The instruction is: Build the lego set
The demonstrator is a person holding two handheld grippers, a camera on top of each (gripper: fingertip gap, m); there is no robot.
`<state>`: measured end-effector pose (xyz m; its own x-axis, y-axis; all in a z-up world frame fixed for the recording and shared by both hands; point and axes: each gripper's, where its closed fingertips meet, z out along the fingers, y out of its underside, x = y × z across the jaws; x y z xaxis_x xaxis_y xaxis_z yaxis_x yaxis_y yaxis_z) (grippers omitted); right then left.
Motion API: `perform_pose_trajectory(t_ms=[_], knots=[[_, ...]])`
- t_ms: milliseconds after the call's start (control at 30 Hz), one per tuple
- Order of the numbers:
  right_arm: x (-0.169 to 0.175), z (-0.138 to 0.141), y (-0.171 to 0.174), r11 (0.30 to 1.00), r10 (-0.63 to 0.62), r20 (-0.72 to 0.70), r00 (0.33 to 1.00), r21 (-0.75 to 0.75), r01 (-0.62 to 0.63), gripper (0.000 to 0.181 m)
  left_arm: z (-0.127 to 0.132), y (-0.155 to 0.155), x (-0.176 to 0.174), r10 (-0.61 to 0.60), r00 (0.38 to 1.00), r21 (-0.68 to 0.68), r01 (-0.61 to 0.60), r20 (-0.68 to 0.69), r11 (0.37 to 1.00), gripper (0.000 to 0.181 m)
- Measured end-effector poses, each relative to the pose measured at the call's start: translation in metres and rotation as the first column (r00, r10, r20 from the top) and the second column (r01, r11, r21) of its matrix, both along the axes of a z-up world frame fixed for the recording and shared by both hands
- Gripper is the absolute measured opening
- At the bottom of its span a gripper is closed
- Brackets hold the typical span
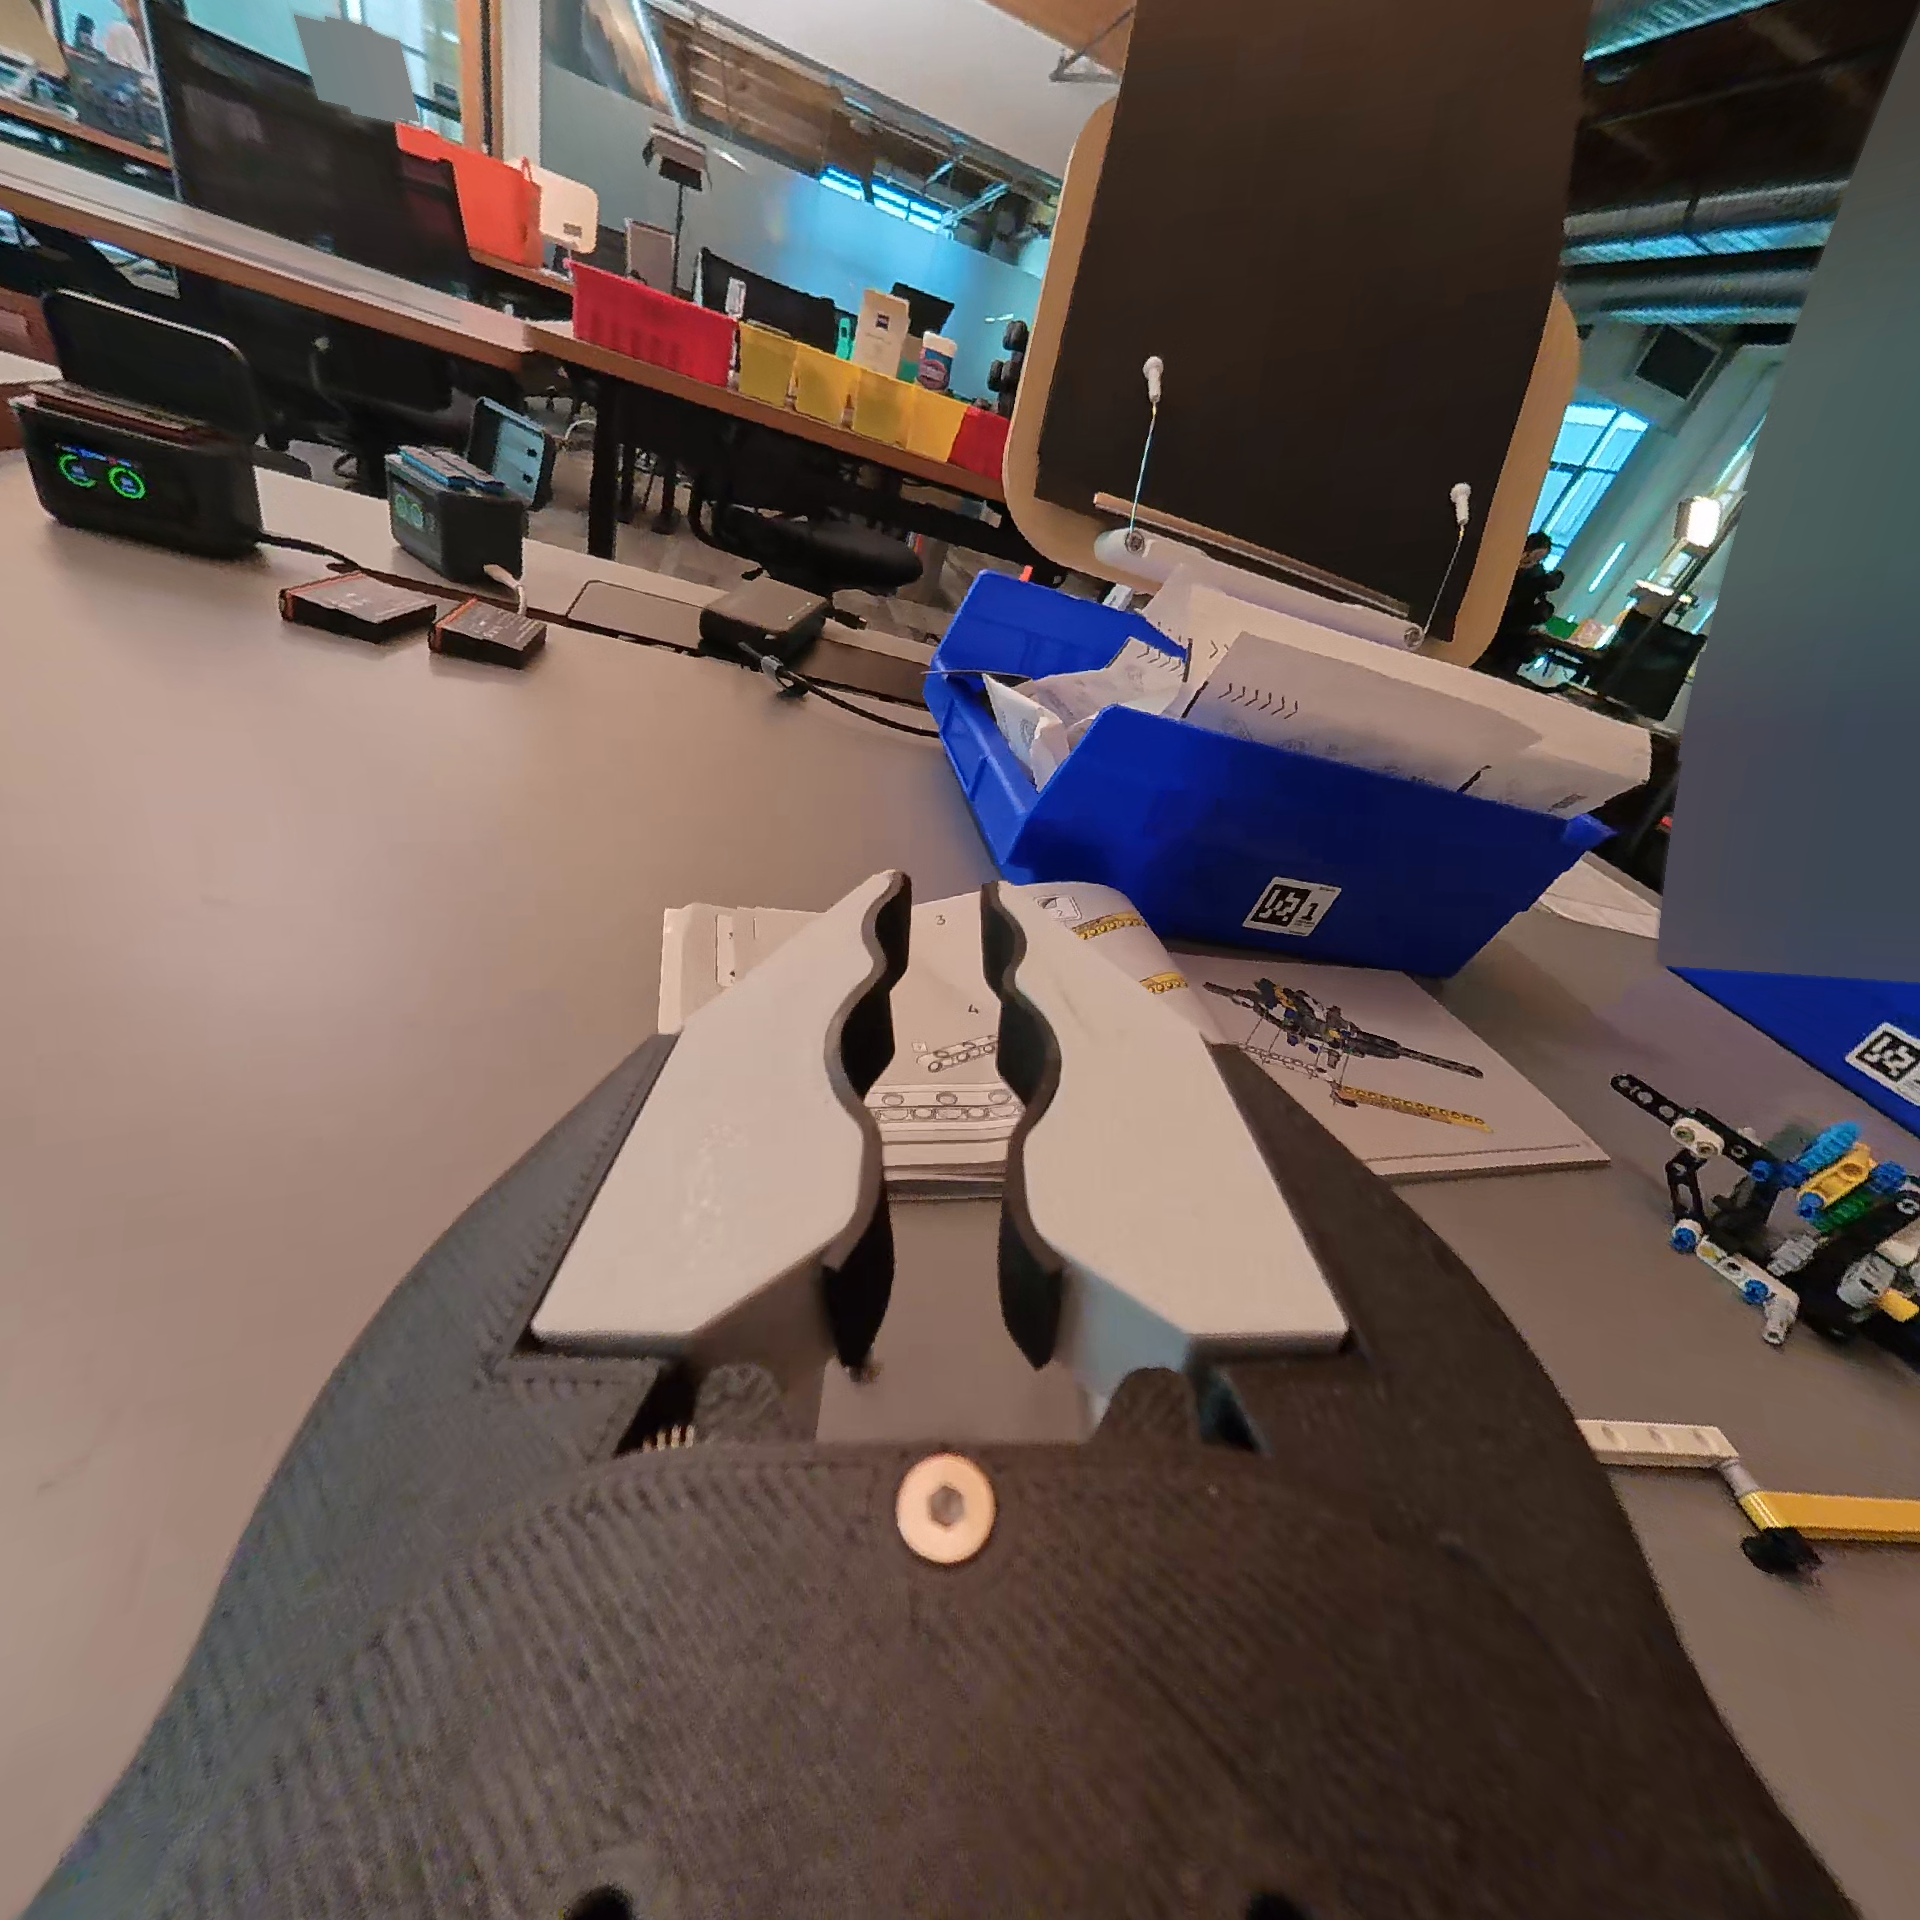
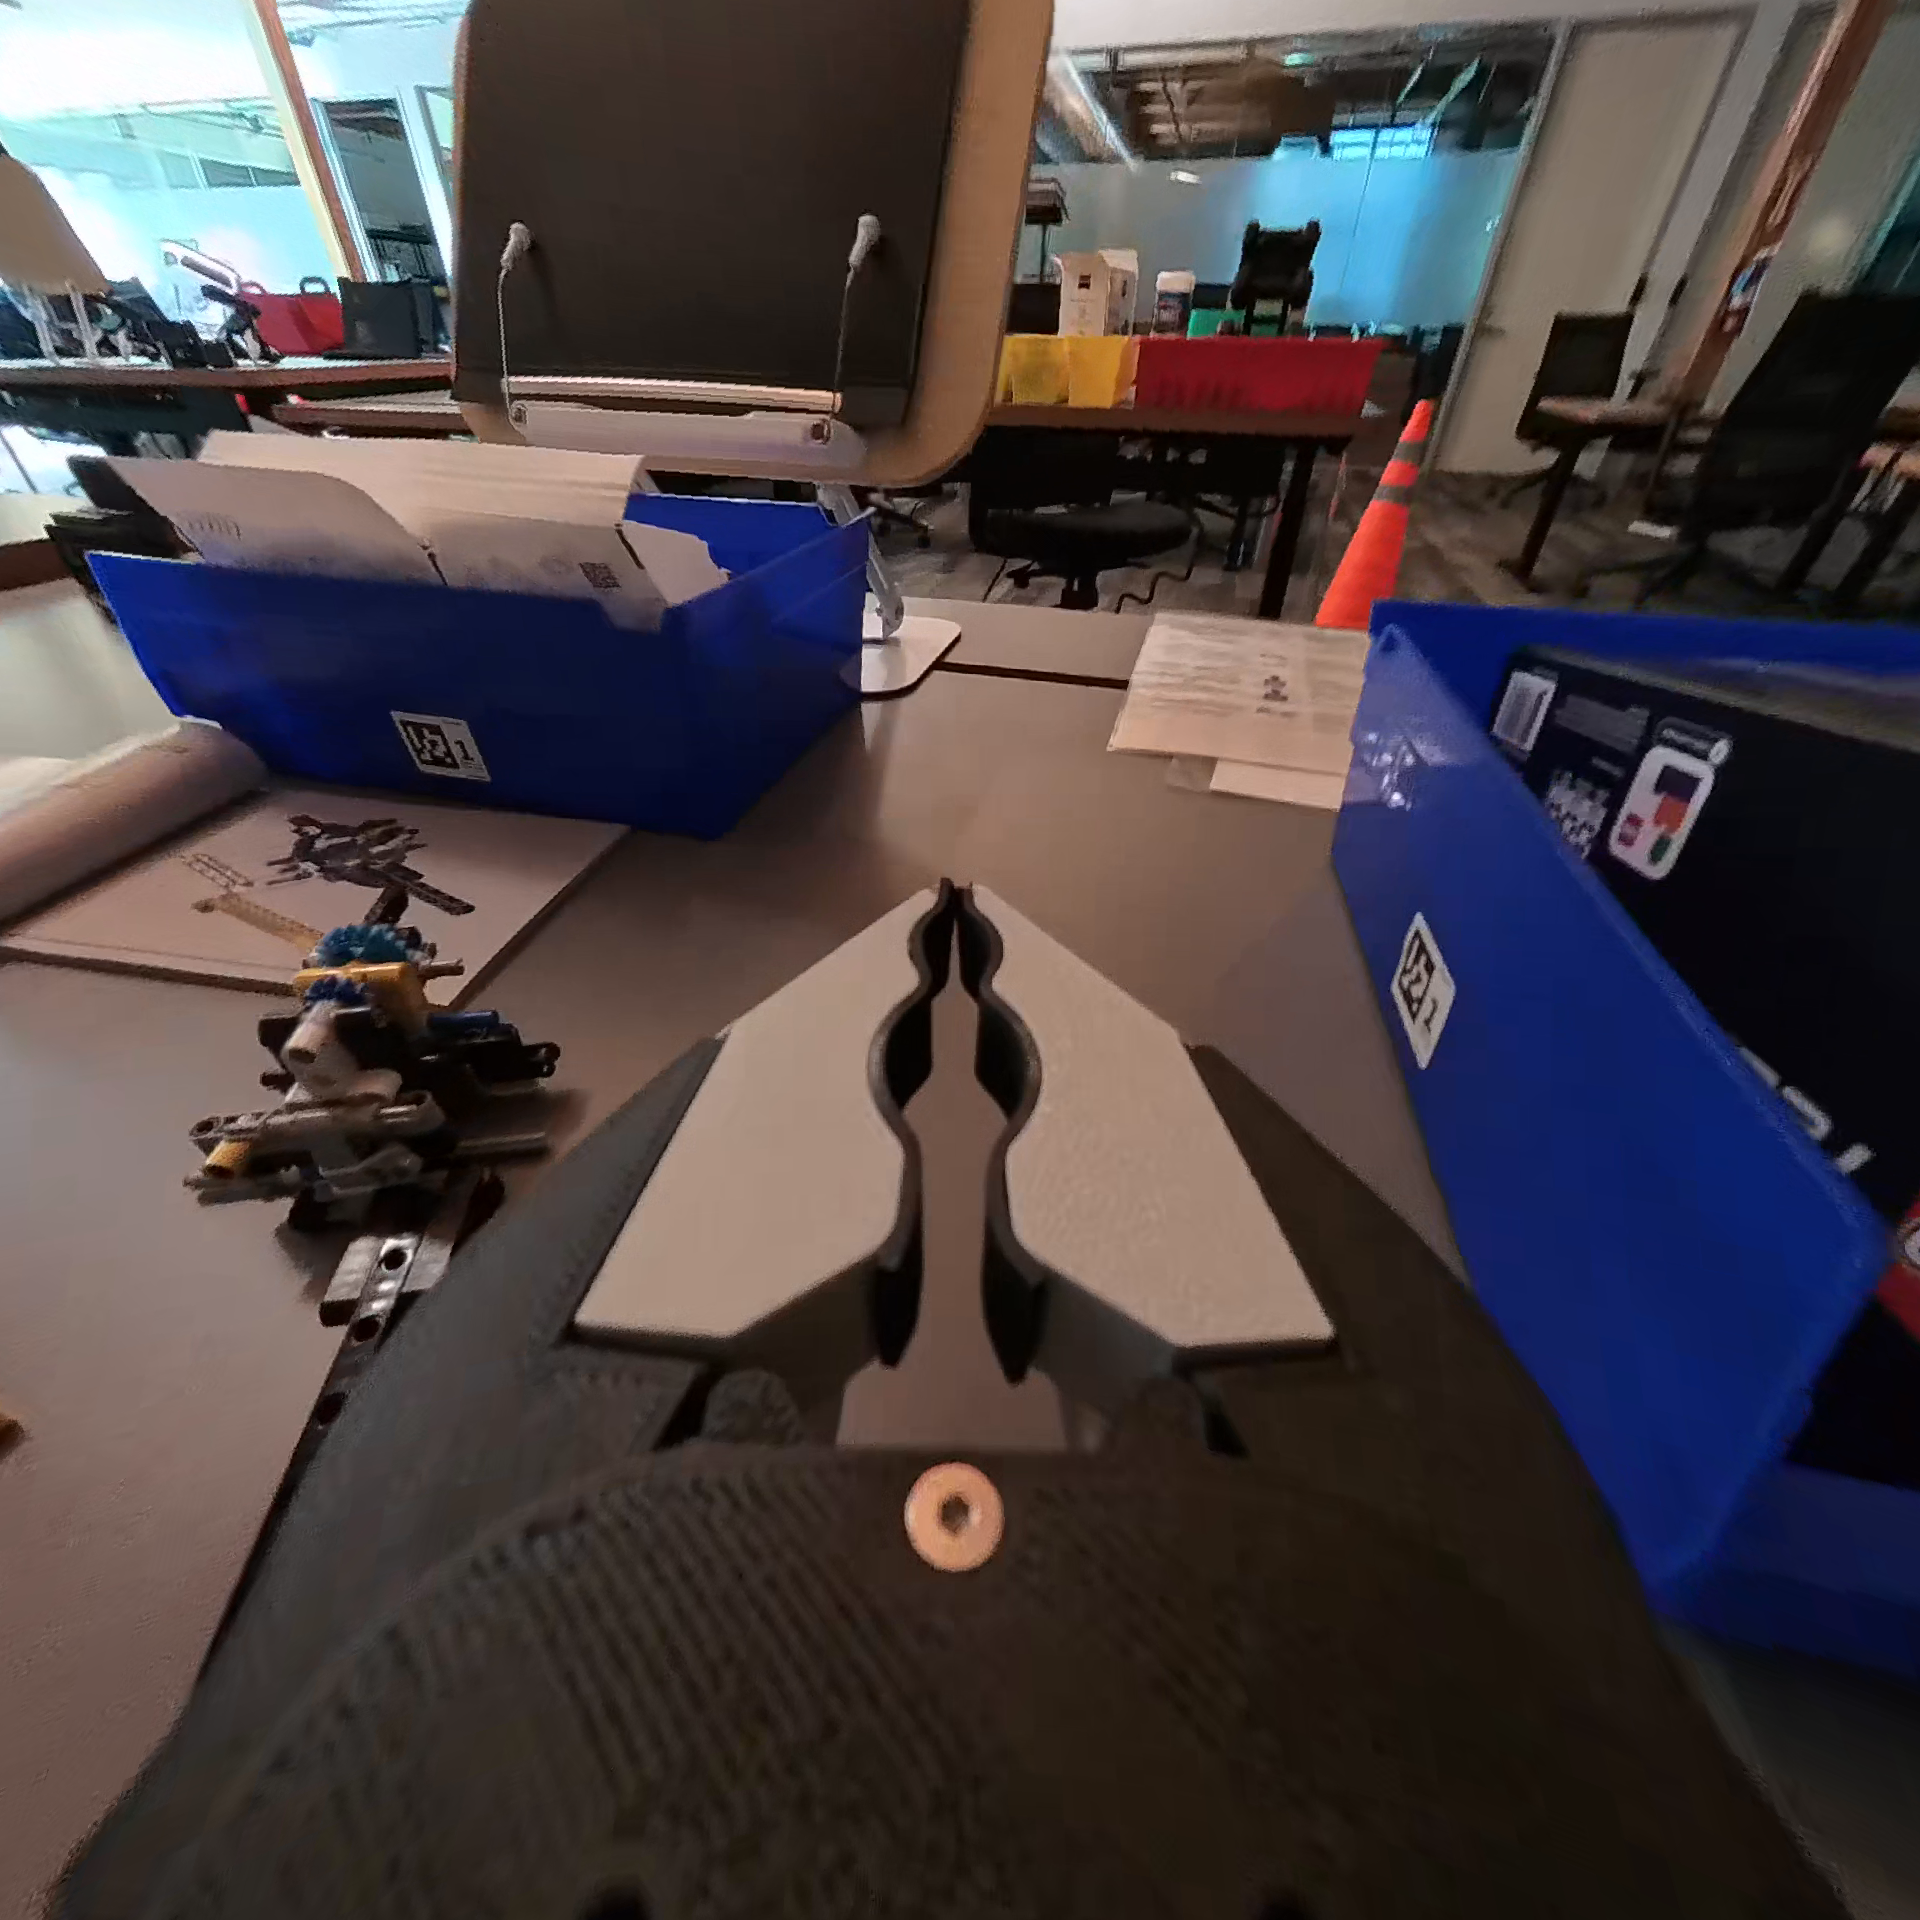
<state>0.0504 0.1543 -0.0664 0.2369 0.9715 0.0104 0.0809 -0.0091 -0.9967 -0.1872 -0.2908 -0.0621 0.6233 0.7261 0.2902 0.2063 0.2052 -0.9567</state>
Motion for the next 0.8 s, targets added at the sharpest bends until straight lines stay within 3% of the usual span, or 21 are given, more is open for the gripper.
perform_pose_trajectory(t_ms=[167,300,800], knots=[[-0.011,-0.010,0.003,0.998,0.033,0.057,0.998,-0.061,-0.029,0.000,-0.002,-0.002,-0.002,-0.004,0.999,0.025,0.004,0.032,1.000,0.008],[-0.023,-0.019,-0.004,0.998,0.063,0.135,0.989,-0.022,-0.060,0.000,-0.012,0.007,0.003,-0.078,0.990,0.020,0.077,0.115,0.997,0.006],[-0.028,-0.017,-0.010,0.996,0.041,0.138,0.990,0.069,-0.051,0.000,-0.005,0.008,0.011,-0.065,0.997,-0.026,0.066,0.036,0.998,0.008]])
